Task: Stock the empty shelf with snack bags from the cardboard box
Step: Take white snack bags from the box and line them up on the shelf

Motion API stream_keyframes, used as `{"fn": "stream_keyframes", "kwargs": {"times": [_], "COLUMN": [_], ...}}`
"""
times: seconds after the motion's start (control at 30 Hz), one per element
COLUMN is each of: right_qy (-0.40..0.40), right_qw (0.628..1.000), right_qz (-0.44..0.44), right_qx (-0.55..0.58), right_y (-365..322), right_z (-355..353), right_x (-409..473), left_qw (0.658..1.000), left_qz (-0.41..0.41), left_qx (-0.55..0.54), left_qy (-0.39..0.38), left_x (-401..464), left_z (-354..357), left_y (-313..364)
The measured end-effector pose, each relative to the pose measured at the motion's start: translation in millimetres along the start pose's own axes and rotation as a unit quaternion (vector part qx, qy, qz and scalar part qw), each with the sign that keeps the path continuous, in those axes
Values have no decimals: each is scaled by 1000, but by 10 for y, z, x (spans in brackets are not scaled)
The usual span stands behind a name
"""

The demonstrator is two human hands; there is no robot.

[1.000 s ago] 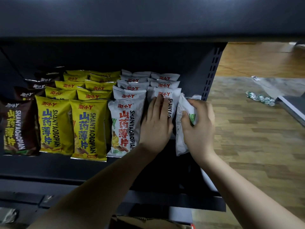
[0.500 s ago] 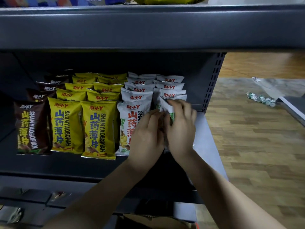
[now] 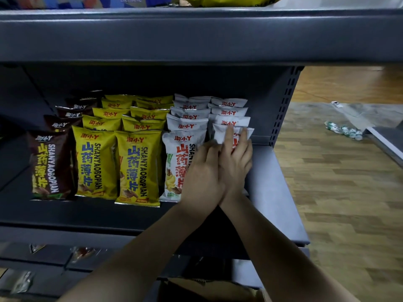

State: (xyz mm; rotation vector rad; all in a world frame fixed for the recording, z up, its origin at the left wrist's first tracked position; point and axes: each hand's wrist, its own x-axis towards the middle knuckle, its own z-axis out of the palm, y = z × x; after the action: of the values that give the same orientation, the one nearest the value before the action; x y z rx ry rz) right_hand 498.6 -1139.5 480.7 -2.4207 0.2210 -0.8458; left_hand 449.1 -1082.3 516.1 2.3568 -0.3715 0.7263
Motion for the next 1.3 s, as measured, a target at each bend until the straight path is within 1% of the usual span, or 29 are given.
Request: {"fn": "stream_keyframes", "kwargs": {"times": [0.07,0.17,0.23,0.27,0.33,0.4,0.53,0.67,0.73,0.8,0.9,0.97,1.1,1.23,1.3], "right_qy": [-23,-93,-153,-166,-199,-226,-199,-175,-174,-166,-164,-168,-181,-169,-166], "right_qw": [999,990,971,961,950,946,957,966,967,970,972,973,972,975,976], "right_qz": [-12,-79,-63,-61,-73,-83,-101,-126,-134,-146,-148,-137,-122,-137,-136], "right_qx": [47,77,174,213,228,218,186,142,127,102,75,78,81,51,46], "right_y": [112,375,524,574,625,643,666,650,652,660,683,695,717,695,690], "right_z": [-22,-162,-267,-322,-437,-489,-396,-287,-264,-229,-188,-191,-218,-199,-189], "right_x": [-8,-91,-140,-152,-155,-140,-100,-82,-58,-20,-13,-31,-49,-57,-70], "left_qw": [1000,997,990,984,971,964,953,925,914,910,905,906,915,933,938], "left_qz": [-8,6,36,51,73,93,134,139,144,157,172,167,153,165,184], "left_qx": [20,72,138,171,222,242,266,348,379,384,386,387,373,318,292], "left_qy": [-3,-6,-11,-21,-44,-52,-54,-55,-19,18,41,45,9,30,38], "left_x": [23,78,120,133,132,109,106,186,212,235,252,249,209,107,17], "left_z": [48,144,223,261,313,326,346,322,344,389,435,415,421,445,376], "left_y": [27,47,31,15,-22,-58,-143,-184,-192,-198,-186,-170,-191,-168,-165]}}
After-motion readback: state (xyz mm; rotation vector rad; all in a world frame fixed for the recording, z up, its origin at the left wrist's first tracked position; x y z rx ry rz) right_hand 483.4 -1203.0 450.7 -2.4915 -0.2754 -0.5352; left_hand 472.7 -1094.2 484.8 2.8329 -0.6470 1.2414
